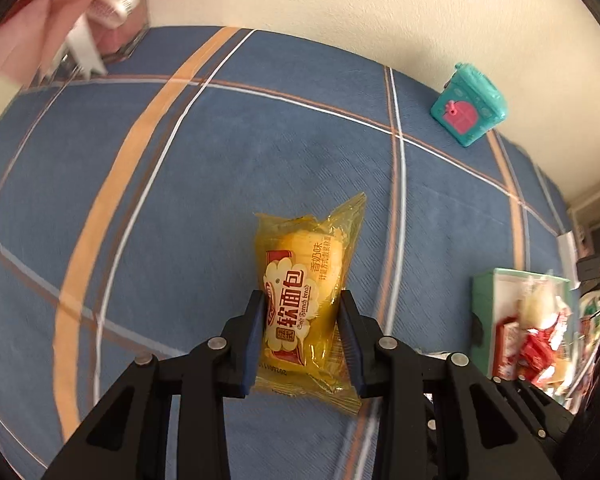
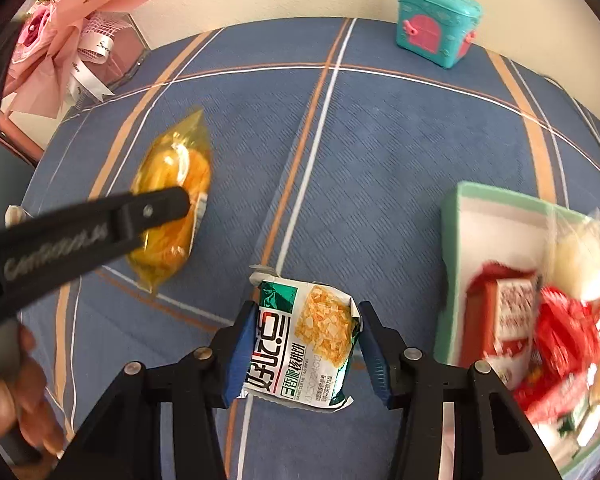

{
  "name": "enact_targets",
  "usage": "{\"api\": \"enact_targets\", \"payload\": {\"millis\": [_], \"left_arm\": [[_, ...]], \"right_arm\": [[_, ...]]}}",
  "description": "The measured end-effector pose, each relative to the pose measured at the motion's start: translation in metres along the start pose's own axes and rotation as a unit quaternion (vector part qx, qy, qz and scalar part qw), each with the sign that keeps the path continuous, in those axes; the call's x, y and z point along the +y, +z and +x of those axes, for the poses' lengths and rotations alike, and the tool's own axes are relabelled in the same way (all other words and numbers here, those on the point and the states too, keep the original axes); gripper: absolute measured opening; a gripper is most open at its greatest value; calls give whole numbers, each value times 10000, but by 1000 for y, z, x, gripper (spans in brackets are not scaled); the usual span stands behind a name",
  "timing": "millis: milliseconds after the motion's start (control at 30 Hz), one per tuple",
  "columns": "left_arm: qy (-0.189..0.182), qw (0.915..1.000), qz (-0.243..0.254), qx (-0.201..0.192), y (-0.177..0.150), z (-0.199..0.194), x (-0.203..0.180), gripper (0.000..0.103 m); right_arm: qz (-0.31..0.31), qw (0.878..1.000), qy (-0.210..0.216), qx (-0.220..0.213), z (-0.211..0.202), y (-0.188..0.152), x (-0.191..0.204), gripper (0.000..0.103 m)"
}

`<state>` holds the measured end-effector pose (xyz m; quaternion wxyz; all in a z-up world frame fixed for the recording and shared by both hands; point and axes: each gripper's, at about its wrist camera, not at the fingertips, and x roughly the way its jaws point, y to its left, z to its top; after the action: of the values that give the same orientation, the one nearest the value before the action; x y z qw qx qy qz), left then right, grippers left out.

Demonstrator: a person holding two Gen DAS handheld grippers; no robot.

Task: Organize snacks
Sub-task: 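Carry the yellow bread pack with the left tool while the right tool carries the cracker pack to the tray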

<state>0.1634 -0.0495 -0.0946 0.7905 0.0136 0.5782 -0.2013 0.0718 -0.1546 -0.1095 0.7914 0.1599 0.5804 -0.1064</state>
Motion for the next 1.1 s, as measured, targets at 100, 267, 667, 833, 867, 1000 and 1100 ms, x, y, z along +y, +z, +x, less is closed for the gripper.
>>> {"api": "enact_targets", "payload": {"millis": [100,267,667,833,867,1000,1100], "left_arm": [[-110,9998,-99,-127,-13,-16,-3,37],[-311,9984,-172,-433,-32,-46,-10,37],[-558,9937,-39,-967,-67,-89,-59,37],[-590,9911,162,-1179,-78,-98,-78,37],[-565,9911,221,-1186,-79,-98,-81,37],[-450,9902,496,-1226,-80,-98,-96,37],[-398,9896,651,-1223,-80,-97,-105,37]], "right_arm": [[56,9999,25,-128,-13,0,-8,52],[126,9992,-56,-371,-47,-15,-14,52],[380,9953,-147,-880,-106,-47,-42,52],[434,9928,-328,-1063,-123,-56,-57,52],[458,9924,-340,-1092,-126,-57,-60,52],[561,9905,-348,-1207,-133,-58,-71,52],[642,9901,-343,-1202,-133,-56,-81,52]]}}
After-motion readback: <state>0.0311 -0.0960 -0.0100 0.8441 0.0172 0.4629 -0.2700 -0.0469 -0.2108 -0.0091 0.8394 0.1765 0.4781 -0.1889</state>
